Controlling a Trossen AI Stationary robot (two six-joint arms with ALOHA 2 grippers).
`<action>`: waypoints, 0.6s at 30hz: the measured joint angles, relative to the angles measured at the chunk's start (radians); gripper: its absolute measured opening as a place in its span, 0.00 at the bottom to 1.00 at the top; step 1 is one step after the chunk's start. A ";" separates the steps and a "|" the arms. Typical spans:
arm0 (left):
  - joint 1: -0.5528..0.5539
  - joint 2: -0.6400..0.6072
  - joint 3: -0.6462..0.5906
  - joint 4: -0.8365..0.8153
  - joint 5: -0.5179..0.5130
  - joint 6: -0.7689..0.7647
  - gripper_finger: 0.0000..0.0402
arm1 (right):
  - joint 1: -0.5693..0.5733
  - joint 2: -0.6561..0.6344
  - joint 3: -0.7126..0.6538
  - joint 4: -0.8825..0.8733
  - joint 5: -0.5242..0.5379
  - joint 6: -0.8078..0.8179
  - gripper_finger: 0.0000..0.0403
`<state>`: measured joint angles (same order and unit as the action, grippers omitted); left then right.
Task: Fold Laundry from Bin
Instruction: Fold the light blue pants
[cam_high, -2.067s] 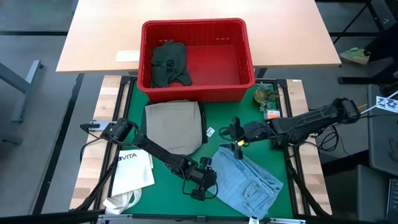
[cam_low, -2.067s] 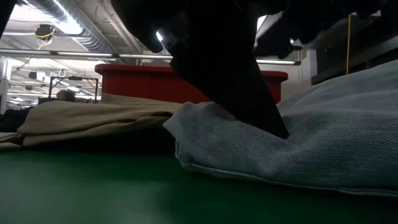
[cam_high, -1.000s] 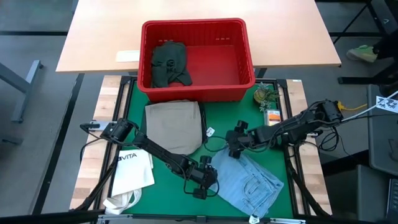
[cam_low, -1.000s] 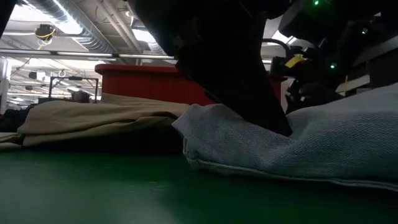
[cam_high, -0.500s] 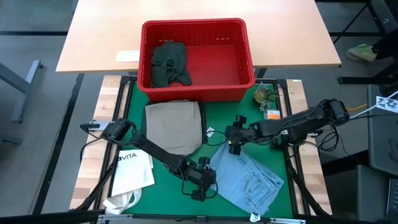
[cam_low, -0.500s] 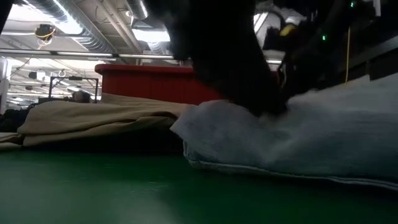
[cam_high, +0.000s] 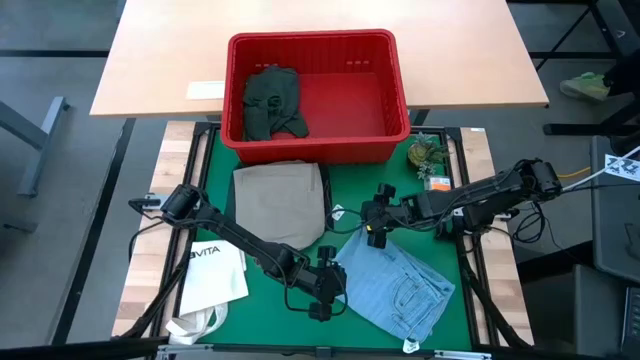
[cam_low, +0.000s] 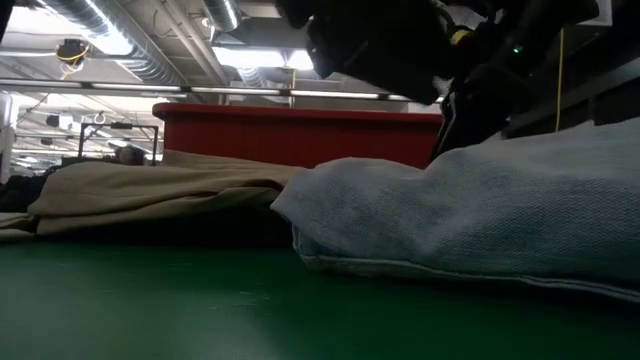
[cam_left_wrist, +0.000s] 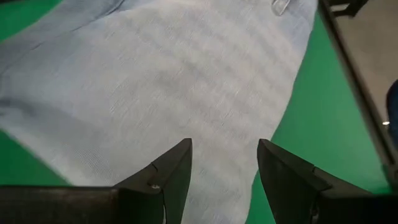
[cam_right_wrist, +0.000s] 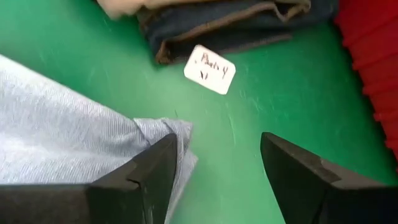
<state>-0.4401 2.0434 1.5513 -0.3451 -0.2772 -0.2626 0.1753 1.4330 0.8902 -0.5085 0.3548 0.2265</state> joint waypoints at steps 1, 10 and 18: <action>0.002 0.000 0.000 -0.014 -0.010 -0.002 0.44 | 0.000 0.000 0.000 -0.011 0.000 0.002 0.58; 0.031 0.010 -0.044 -0.088 -0.163 -0.132 0.44 | 0.001 0.000 0.000 -0.017 -0.052 0.006 0.58; 0.040 0.021 -0.086 -0.084 -0.127 -0.233 0.44 | 0.001 0.009 0.001 0.111 -0.033 -0.031 0.58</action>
<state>-0.3996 2.0640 1.4649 -0.4296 -0.4042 -0.4955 0.1761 1.4424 0.8908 -0.3974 0.3220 0.1960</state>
